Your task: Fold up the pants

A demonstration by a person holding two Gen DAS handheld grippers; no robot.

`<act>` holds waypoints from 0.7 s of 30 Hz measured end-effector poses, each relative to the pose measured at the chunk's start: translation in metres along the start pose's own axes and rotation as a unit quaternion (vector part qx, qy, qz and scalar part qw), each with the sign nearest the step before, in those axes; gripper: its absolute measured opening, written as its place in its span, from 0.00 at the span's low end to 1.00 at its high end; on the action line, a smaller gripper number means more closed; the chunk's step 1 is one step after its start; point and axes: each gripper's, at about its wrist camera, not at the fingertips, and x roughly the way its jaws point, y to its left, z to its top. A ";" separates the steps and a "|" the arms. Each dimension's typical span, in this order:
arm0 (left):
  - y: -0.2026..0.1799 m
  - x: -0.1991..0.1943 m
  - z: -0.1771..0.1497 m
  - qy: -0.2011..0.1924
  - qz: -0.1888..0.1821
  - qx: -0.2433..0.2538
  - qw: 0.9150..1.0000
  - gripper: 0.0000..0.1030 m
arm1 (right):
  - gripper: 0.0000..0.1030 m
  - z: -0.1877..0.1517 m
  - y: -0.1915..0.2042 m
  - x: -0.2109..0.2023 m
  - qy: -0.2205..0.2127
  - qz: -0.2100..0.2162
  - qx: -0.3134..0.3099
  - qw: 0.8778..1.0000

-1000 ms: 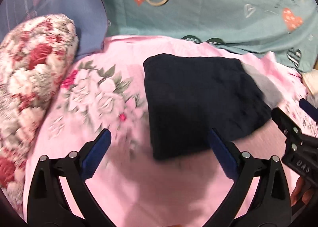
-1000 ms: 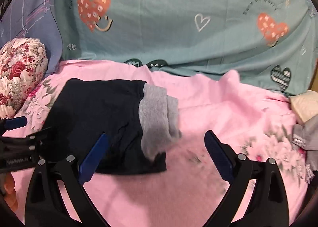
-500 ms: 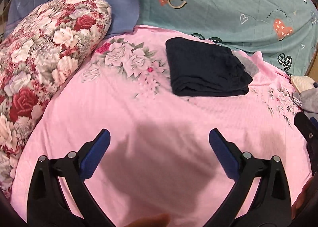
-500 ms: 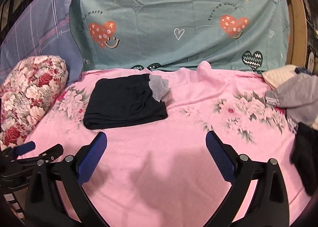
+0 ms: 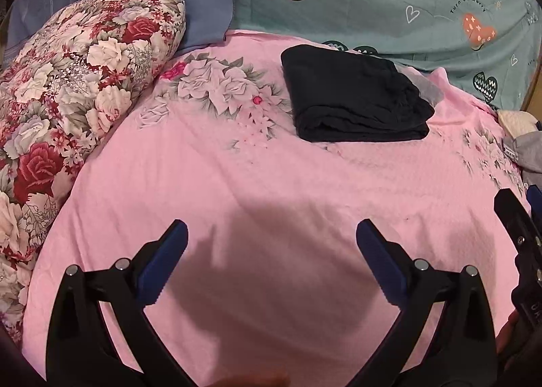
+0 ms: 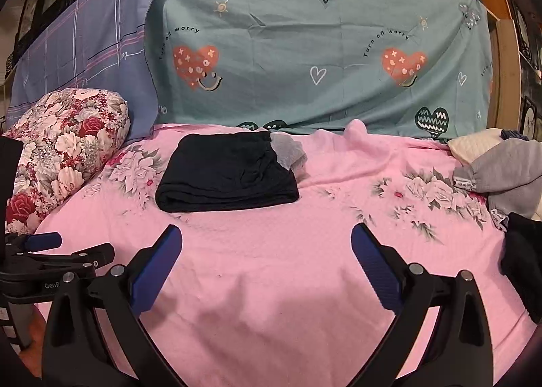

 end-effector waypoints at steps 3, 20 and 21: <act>0.000 0.001 -0.001 0.003 -0.003 0.000 1.000 0.98 | 0.97 -0.002 -0.002 0.005 0.012 0.005 0.002 1.000; -0.007 -0.004 -0.003 -0.008 -0.001 0.012 1.000 0.98 | 0.98 -0.003 0.002 0.003 0.015 0.011 -0.015 1.000; -0.007 -0.003 -0.004 -0.005 -0.001 0.011 1.000 0.98 | 0.98 -0.003 0.002 0.003 0.015 0.011 -0.015 1.000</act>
